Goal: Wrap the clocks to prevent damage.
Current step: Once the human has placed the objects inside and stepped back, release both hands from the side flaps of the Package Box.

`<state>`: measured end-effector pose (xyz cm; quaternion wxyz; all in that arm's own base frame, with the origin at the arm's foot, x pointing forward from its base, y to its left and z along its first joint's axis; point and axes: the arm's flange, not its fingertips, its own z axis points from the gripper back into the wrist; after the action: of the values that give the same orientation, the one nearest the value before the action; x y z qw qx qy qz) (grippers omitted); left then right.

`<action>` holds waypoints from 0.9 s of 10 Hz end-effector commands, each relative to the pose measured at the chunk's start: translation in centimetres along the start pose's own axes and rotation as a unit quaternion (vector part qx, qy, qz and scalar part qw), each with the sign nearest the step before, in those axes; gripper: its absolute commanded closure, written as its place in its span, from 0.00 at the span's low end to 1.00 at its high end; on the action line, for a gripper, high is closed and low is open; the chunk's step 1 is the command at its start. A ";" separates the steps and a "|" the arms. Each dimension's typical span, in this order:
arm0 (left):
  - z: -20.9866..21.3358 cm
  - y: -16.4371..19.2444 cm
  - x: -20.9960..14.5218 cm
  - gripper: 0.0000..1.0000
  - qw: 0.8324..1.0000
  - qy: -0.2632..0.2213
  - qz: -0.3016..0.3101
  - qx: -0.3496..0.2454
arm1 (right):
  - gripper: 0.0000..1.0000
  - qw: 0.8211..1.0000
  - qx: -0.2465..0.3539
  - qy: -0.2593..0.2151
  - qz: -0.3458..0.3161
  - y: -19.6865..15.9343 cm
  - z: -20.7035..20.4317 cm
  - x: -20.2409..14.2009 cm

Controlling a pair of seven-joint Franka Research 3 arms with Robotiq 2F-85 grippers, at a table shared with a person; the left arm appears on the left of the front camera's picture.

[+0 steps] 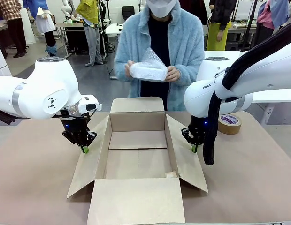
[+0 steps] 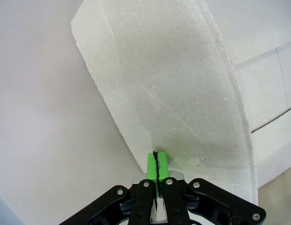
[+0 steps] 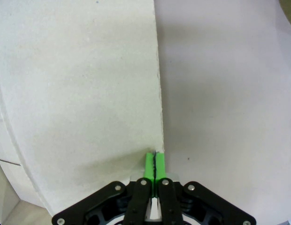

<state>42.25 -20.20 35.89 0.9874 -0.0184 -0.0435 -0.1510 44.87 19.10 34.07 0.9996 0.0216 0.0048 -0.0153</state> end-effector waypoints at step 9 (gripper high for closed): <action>0.0 0.0 -0.1 1.00 1.000 0.003 0.003 0.003 | 0.99 1.000 -0.001 0.002 0.000 0.0 -0.1 -0.1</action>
<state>42.25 -20.20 35.89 0.9874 -0.0184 -0.0435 -0.1510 44.86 19.10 34.07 0.9996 0.0216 0.0048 -0.0153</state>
